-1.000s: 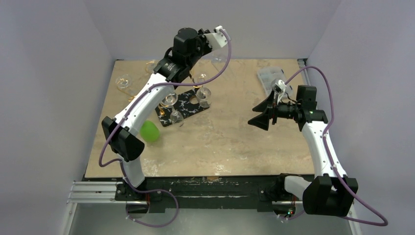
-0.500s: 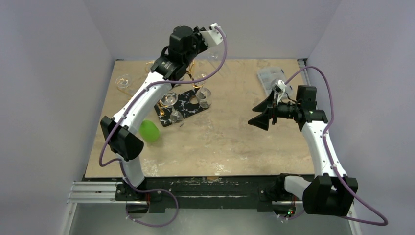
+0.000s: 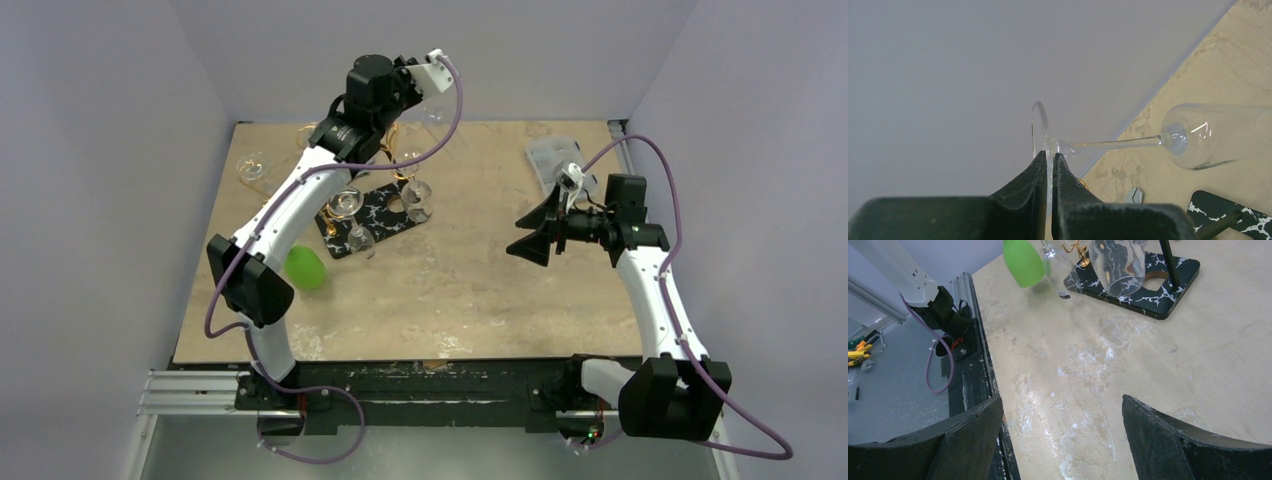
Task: Place the wine glass upside down on the wine glass rack
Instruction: Turn the wine glass upside down at the wine rack.
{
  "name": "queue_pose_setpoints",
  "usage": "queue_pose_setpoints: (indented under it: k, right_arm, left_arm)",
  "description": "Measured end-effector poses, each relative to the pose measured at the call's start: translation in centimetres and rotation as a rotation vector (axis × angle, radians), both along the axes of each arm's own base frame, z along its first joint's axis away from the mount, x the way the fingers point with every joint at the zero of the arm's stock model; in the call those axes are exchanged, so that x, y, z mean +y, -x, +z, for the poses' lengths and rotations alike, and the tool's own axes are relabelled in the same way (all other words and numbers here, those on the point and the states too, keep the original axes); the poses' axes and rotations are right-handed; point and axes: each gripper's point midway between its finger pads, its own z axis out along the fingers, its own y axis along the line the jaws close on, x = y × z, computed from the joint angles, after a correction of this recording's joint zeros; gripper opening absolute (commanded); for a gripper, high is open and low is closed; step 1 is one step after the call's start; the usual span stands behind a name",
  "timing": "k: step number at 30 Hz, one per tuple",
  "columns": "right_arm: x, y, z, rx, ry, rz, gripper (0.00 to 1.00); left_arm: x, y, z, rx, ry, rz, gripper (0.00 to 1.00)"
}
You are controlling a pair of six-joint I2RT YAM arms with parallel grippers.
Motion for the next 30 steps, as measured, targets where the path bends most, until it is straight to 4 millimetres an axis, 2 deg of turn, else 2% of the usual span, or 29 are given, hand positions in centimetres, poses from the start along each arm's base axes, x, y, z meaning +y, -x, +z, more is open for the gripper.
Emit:
queue_pose_setpoints:
  k: [6, 12, 23, 30]
  right_arm:
    - [0.0, 0.0, 0.0, 0.000, 0.000, 0.000, 0.87]
    - [0.0, 0.0, 0.0, 0.000, 0.000, 0.000, 0.87]
    - [0.0, 0.0, 0.0, 0.005, -0.003, -0.001, 0.87]
    - [0.0, 0.0, 0.1, 0.005, -0.003, -0.001, 0.87]
  left_arm:
    - [0.1, -0.2, -0.5, 0.003, -0.002, 0.003, 0.00]
    - [0.1, -0.4, -1.9, 0.024, -0.023, 0.004, 0.00]
    - [1.5, -1.3, -2.9, 0.032, -0.028, 0.036, 0.00]
    - [2.1, -1.6, -4.6, 0.057, -0.052, 0.052, 0.00]
